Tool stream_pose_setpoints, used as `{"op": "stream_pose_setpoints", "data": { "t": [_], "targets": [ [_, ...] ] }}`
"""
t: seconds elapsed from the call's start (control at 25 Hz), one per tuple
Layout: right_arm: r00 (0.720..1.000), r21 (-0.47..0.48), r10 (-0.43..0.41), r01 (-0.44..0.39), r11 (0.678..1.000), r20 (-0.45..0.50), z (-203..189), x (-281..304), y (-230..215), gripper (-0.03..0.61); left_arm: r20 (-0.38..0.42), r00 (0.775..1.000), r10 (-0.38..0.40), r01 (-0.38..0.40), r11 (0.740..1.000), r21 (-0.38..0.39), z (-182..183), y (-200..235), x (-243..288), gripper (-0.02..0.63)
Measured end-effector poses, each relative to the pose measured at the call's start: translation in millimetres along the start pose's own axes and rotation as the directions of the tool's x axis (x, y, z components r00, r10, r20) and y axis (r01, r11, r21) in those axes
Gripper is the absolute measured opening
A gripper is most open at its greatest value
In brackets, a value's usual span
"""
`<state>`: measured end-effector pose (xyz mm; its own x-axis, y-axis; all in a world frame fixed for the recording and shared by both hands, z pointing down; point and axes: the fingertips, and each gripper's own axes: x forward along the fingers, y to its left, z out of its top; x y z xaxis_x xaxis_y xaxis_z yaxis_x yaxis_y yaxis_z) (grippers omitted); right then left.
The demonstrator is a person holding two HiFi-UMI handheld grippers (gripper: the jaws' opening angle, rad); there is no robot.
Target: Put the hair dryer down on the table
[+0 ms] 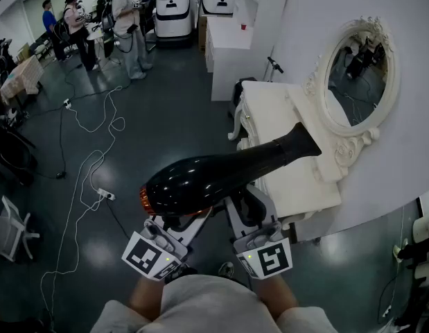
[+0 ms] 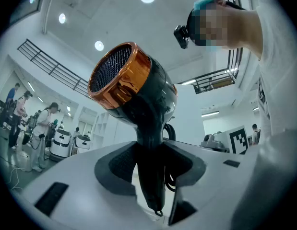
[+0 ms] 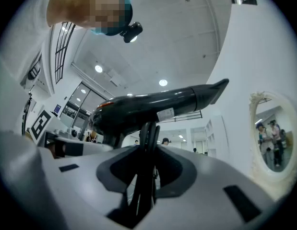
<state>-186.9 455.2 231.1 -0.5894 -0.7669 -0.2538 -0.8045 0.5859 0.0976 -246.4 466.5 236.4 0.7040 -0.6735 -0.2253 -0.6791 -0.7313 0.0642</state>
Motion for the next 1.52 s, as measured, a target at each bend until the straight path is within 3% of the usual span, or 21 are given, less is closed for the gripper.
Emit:
{"op": "stream_pose_setpoints", "data": {
  "t": [0.4, 0.8, 1.2, 1.52],
  "targets": [
    [1.0, 0.022, 0.016, -0.016, 1.0, 0.003, -4, 12, 19, 0.103, -0.004, 1.0, 0.031, -0.031, 0.999, 0.021, 3, 12, -19, 0.172],
    [0.998, 0.023, 0.057, -0.057, 0.998, 0.006, -16, 46, 57, 0.103, -0.002, 0.997, 0.081, -0.081, 0.996, 0.022, 5, 51, -53, 0.172],
    [1.0, 0.02, 0.017, -0.018, 1.0, 0.007, -36, 82, 84, 0.101, -0.025, 0.998, 0.05, -0.05, 0.999, 0.02, -1, 96, -75, 0.172],
    [0.999, 0.009, -0.001, 0.001, 1.0, -0.033, -61, 119, 60, 0.101, -0.033, 0.999, 0.033, -0.034, 0.999, -0.018, -18, 138, -46, 0.172]
  ]
}}
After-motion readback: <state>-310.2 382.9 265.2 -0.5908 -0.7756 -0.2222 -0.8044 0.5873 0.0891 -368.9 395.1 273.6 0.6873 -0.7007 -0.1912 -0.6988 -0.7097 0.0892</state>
